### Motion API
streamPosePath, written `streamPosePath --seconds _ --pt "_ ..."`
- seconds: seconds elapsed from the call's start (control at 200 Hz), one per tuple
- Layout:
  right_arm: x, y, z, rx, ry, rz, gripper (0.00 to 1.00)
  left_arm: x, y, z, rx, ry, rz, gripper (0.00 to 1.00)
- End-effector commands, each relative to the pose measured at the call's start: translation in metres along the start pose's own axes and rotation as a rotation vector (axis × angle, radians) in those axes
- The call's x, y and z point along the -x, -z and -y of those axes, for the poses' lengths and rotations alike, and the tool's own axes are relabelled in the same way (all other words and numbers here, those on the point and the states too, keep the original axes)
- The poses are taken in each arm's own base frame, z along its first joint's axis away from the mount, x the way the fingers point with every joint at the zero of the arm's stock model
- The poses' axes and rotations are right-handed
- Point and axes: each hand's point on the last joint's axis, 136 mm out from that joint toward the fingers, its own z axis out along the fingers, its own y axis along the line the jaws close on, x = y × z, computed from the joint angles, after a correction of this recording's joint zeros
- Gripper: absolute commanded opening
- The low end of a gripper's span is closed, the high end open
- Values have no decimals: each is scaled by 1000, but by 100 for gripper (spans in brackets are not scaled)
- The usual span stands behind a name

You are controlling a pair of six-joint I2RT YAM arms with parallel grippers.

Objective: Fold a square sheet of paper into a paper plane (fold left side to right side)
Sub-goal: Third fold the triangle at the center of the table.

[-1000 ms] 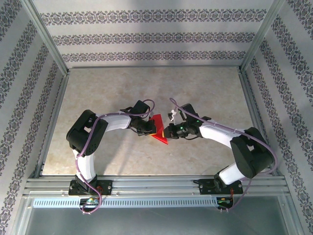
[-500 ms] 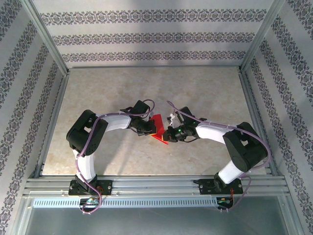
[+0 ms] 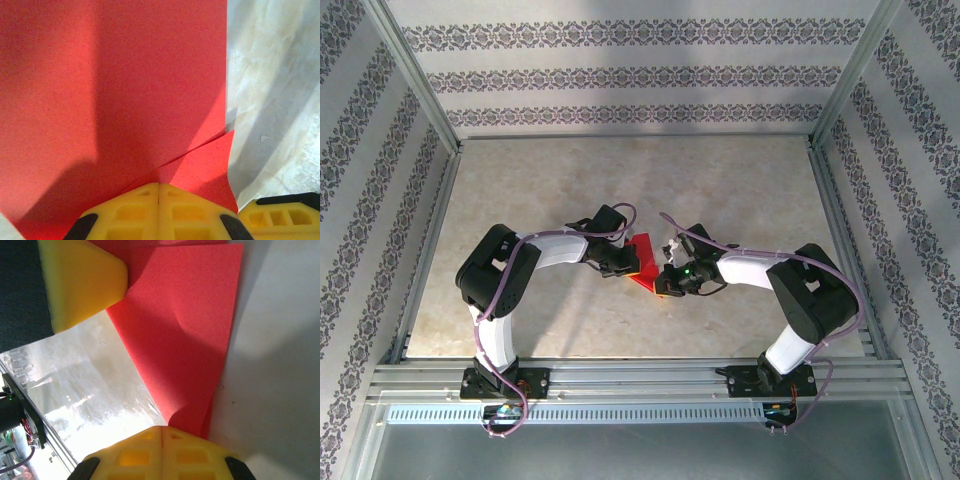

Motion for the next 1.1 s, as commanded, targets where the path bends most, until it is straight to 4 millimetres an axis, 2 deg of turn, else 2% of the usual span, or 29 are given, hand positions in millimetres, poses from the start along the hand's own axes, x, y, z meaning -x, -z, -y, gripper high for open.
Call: streamPosePath --seconds 0.0,0.26,0.405,1.094 --pt "-5 -5 -3 19 -11 -14 0 -14 -12 -30 117 18 -36 4" --pt "10 9 -21 68 13 44 0 -14 -12 -31 117 17 -37 3" --pt "12 4 -16 57 1 34 0 -14 -12 -29 113 15 -35 3" --pt "-7 -14 5 19 -64 -29 0 -12 -12 -27 105 18 -28 5"
